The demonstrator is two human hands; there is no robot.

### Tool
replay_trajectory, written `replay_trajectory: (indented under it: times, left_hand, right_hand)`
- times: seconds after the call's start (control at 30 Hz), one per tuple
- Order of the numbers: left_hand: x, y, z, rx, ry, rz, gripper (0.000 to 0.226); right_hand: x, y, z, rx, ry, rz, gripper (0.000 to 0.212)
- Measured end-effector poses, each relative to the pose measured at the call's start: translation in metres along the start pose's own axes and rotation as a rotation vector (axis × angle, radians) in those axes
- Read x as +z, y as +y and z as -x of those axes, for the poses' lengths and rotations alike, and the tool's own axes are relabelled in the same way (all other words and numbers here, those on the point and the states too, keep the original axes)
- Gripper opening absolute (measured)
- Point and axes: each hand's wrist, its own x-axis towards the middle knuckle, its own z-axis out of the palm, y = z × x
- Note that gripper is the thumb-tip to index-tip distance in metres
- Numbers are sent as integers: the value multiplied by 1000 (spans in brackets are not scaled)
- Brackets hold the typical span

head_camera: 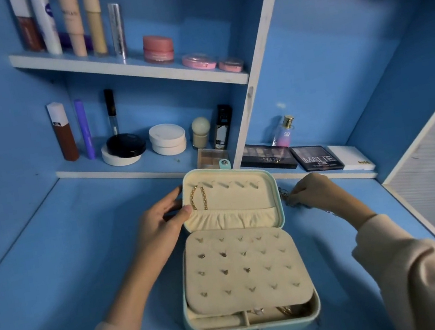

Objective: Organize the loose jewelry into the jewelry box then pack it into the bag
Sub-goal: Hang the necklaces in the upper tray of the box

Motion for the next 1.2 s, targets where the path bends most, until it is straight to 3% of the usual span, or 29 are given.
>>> replay_trajectory:
  times: [0.27,0.43,0.87,1.0,1.2]
  left_hand:
    - [-1,-1,-1,-10,-4,0,43]
    - [-1,-1,0,-11,-7,-6,44]
    - [-1,-1,0,-18,-7,-12,43]
    - [-1,0,0,-17,-11,-9,44]
    - [0,-1,-1,-16,-9,-12,43]
  right_hand:
    - [0,3,2,50,-52,13,27]
    - [-2,10,1,7,74,-85,18]
    - [9,2,-5,-3,9,-12,20]
    - [-5,1,3,-9,59,-153,18]
    - [-28,-5,15,-217,222,-561,17]
